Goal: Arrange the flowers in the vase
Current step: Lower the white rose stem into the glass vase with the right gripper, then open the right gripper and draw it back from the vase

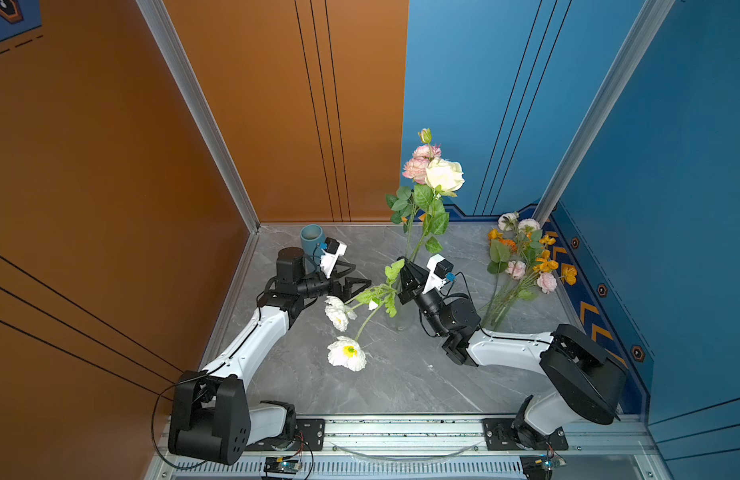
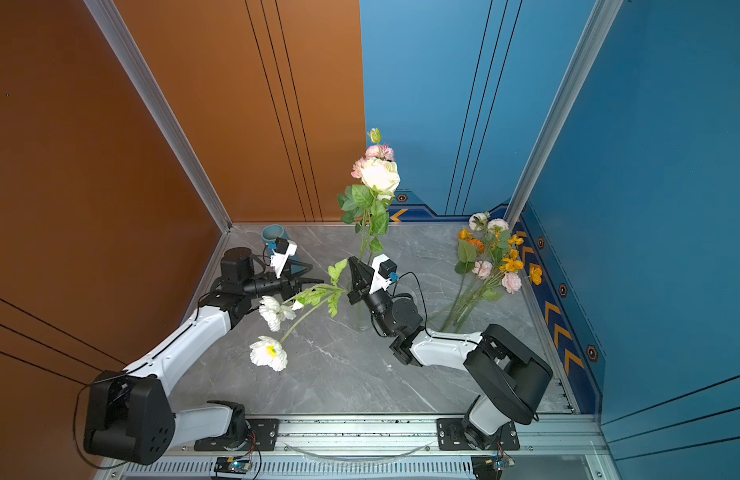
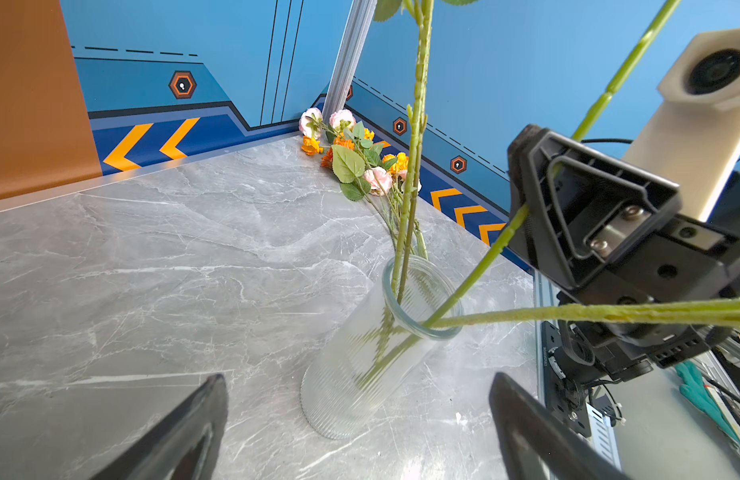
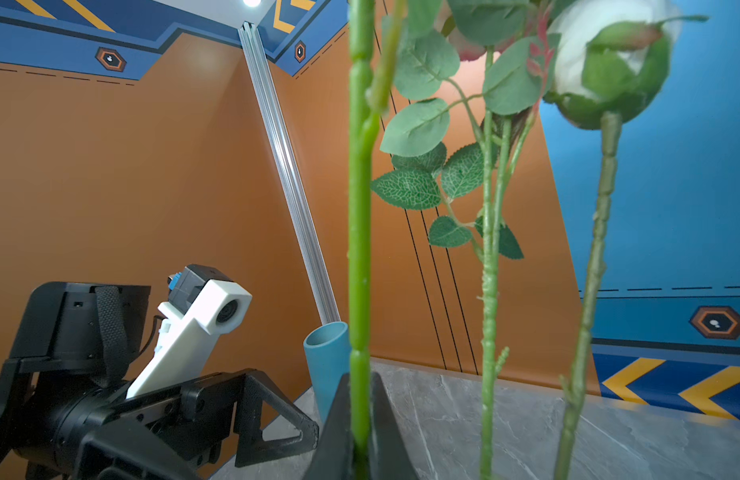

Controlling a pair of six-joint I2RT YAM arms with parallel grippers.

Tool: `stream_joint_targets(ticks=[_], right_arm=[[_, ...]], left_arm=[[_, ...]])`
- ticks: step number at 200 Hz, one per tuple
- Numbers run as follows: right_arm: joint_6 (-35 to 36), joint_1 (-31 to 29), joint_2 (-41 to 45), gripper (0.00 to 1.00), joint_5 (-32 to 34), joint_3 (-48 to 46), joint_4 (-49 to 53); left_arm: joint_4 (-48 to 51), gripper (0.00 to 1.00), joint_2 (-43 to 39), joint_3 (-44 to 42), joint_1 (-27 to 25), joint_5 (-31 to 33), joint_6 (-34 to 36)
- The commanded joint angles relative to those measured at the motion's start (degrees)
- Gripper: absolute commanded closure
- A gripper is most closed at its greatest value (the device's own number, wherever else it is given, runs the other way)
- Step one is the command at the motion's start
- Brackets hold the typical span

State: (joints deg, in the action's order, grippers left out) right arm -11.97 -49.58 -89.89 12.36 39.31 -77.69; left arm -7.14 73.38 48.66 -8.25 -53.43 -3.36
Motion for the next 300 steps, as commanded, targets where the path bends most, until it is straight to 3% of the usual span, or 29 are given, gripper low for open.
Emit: stream_joint_targets(ticks=[1,48,88,164,251,300], right_arm=[[1.0,-1.2,-0.2,0.89,2.3,-0.5,-3.5],[1.6,-1.8,-0.2,0.86,3.0,-1.6,-3.6],[2.0,-2.2,0.7,0.78,4.0,-3.5,-3.6],[3.2,-3.1,4.0,0.32,7.5,-6.3,-2.3],[-0.5,-3.3,20.1,0.14,7.0,0.8,42.7],[-3.5,-3.5,27.9,0.06,3.6,0.3,57.1]], left_arm=[[-1.1,0.02,-1.1,1.4,0.2,-1.6,-0.6],[-1.1,0.02,-0.9,1.5,0.0,-1.7,-0.6],[-1.0,0.02,-1.0,1.4,-0.1,-1.7,-0.6],[-1.1,0.02,-1.1,1.4,-0.3,-1.8,-0.6],[-1.0,0.02,-1.3,1.5,-0.4,-1.8,-0.7],[-1.0,0.02,-1.3,1.4,-0.5,-1.9,-0.7]])
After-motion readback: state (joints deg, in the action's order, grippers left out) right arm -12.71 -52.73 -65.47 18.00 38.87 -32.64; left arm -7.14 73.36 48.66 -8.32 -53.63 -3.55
